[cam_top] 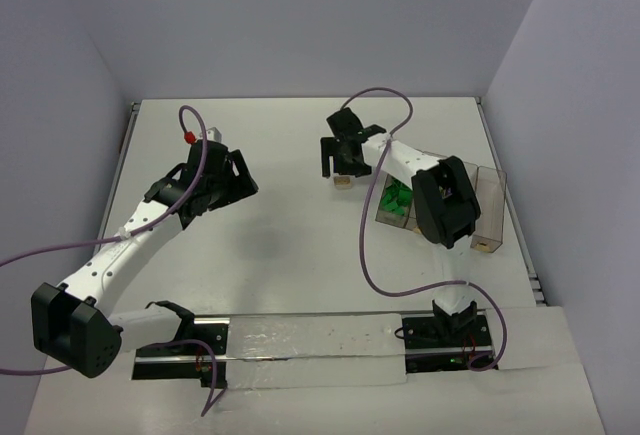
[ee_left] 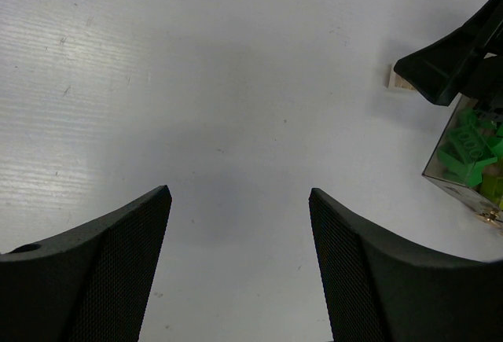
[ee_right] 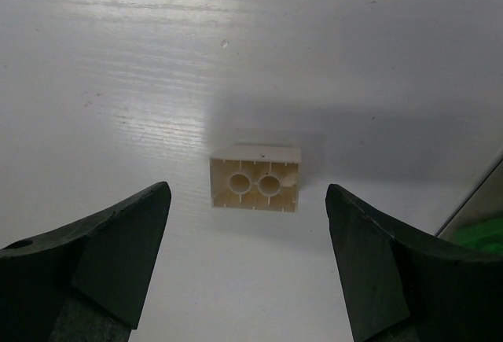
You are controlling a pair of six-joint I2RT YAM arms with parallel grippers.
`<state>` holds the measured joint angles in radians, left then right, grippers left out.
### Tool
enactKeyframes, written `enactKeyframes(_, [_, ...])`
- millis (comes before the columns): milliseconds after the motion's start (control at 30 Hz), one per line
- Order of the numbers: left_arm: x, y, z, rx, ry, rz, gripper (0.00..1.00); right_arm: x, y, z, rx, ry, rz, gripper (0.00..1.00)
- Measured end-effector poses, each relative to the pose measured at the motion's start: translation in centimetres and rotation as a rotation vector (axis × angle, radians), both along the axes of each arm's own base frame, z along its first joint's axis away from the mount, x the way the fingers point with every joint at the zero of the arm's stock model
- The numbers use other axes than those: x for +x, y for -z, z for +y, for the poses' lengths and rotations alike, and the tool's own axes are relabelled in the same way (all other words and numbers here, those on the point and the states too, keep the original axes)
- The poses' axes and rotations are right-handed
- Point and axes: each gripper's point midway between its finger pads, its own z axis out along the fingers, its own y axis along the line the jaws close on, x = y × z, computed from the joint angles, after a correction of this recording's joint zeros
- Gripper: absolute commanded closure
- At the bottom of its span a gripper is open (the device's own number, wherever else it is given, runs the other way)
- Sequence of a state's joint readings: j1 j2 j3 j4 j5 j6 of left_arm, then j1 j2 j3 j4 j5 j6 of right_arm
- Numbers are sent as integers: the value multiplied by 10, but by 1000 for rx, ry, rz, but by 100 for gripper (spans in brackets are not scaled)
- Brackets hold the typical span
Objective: Sort the legos into containers by color
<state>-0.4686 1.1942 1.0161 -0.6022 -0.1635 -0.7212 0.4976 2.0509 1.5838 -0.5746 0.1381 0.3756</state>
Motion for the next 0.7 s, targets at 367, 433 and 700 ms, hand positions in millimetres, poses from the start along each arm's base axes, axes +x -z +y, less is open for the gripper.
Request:
enactKeyframes(367, [0, 0, 0, 0, 0, 0, 21, -5, 19, -2, -21, -5, 47, 29])
enactKeyframes(433, [0, 0, 0, 0, 0, 0, 21, -6, 22, -1, -21, -8, 52, 38])
enactKeyframes(700, [0, 0, 0, 1, -1, 0, 21, -6, 25, -1, -21, -13, 59, 56])
